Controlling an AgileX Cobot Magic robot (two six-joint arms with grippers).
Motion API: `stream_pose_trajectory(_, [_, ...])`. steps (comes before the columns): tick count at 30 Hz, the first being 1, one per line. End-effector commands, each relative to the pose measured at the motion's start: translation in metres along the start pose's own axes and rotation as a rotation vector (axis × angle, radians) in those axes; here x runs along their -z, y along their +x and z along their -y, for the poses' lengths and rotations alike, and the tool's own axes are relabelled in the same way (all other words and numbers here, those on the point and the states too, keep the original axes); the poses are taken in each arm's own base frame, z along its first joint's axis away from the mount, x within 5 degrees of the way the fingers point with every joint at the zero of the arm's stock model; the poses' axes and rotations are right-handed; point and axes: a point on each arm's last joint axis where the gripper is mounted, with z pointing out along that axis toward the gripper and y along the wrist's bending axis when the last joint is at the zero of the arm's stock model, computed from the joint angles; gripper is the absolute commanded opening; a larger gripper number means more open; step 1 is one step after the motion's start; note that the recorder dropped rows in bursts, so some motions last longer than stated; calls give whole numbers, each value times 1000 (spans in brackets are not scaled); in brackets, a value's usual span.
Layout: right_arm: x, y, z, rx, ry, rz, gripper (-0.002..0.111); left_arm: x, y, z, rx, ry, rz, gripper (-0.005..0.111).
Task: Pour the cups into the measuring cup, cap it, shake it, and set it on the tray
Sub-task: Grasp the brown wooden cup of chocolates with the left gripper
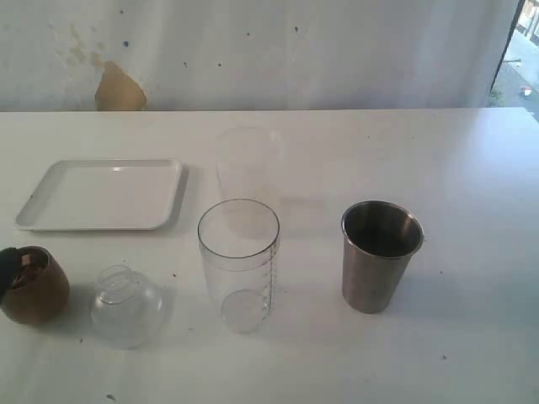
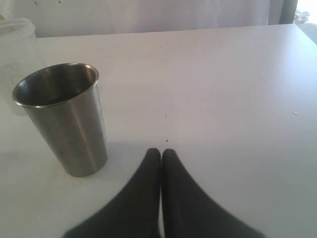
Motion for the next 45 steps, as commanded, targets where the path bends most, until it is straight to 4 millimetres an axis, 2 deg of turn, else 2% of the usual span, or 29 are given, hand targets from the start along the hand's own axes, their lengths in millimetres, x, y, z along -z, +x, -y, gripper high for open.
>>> stream_pose_trajectory(1, [0,2,0,-3,5,0,0,-9,11,-1,-53,16,-89,105])
stream_pose_trajectory(7, [0,2,0,-3,5,0,0,-20,18,-1,-90,51,-132,105])
stream_pose_trajectory(18, [0,2,0,-3,5,0,0,-37,29,-12,-55,-12,-156,105])
stream_pose_trajectory(30, [0,2,0,-3,5,0,0,-53,52,-20,-57,-42,-250,105])
stream_pose_trajectory(45, [0,2,0,-3,5,0,0,-90,64,-28,-58,-28,-280,105])
